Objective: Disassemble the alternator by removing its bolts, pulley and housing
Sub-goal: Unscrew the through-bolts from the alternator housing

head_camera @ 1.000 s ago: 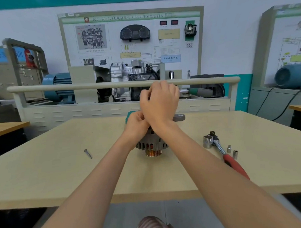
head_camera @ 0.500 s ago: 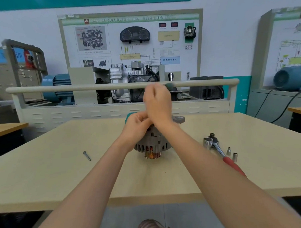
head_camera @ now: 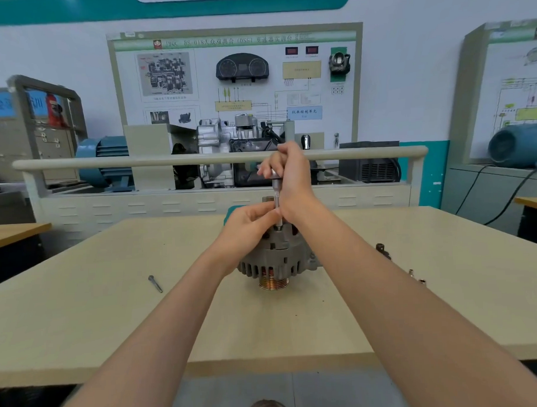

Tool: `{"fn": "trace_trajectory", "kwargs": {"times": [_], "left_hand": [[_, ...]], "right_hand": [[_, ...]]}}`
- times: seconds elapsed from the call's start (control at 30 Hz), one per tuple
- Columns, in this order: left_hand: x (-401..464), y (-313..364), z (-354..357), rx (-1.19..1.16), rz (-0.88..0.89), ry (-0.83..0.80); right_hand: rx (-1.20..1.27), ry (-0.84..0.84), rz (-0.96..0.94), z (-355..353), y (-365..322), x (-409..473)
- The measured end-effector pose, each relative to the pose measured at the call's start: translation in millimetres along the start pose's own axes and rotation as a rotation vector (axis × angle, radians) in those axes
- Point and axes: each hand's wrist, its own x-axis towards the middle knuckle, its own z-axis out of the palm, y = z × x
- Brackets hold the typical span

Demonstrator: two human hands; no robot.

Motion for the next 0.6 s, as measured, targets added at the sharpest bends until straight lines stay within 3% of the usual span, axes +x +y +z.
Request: {"fn": "trace_trajectory", "kwargs": {"times": [0.1, 0.2, 0.27, 0.37, 0.5, 0.6], "left_hand": [[-2.2, -1.3, 3.6, -0.022, 0.002, 0.049], [-0.7, -6.0, 8.0, 0.032, -0.054, 0.166], [-0.8, -6.1, 9.2, 0.041, -0.083, 0.193], [-1.3, -2.5, 7.2, 0.021, -0.043, 0.134], [-1.3, 2.4, 3.2, -0.001, 0.003, -0.002], [-0.5, 1.6, -0.3, 0.005, 0.024, -0.026]], "right_hand": [[-0.361, 0.059, -0.223, 1.4, 8.7, -11.5], [-1.070, 0.250, -0.662, 2.0, 27.4, -25.4], [-1.260, 0.353, -0.683, 7.3, 30.9, -28.3], [-0.980, 0.251, -0.582, 10.5, 20.5, -21.3], [-0.311, 0.053, -0.143, 1.9, 1.2, -5.3], [-0.010, 0.013, 0.003, -1.0, -2.7, -1.0]]}}
